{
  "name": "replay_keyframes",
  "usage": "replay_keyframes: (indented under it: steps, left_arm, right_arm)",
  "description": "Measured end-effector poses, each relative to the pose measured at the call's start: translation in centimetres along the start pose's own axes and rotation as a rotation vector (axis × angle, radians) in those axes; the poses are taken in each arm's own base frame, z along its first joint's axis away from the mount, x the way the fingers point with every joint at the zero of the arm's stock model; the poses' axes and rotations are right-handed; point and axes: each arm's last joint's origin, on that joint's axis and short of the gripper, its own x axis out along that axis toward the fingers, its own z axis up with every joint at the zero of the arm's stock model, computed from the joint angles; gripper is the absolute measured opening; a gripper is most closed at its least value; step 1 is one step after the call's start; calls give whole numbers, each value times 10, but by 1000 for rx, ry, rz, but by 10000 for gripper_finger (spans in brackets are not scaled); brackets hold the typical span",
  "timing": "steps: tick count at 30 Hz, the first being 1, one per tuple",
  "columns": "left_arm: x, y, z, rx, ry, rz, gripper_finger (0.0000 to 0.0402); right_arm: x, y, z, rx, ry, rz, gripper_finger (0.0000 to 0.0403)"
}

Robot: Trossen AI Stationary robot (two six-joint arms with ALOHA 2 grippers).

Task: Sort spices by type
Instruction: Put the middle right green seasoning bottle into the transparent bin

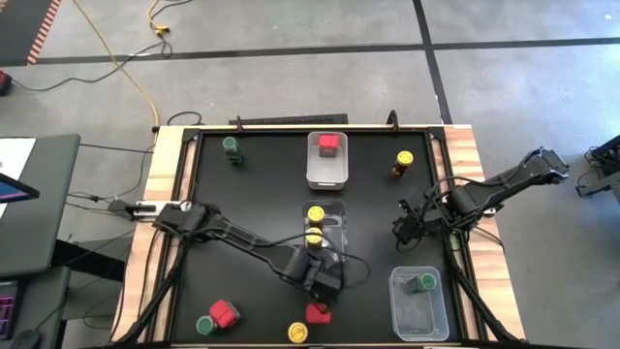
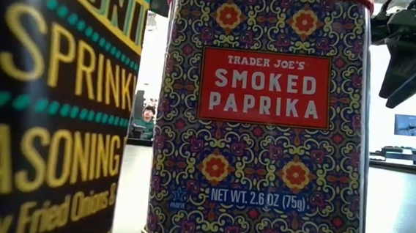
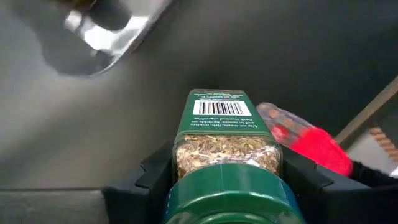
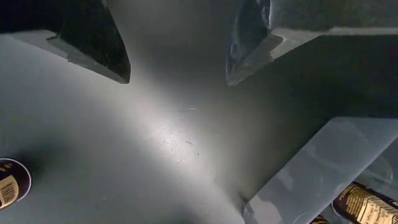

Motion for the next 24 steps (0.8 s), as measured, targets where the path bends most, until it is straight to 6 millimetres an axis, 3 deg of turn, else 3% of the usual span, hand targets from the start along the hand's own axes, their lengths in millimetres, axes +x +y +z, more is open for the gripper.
replay_keyframes:
  steps: [10,24]
  left_arm:
    - [30,4,15,-205,115,11,200]
    - [30,4,19,-285,73,4,203]
  right_arm:
    - [0,0,0,1,-1,1,291]
    - [0,0,0,-34,1,-2,291]
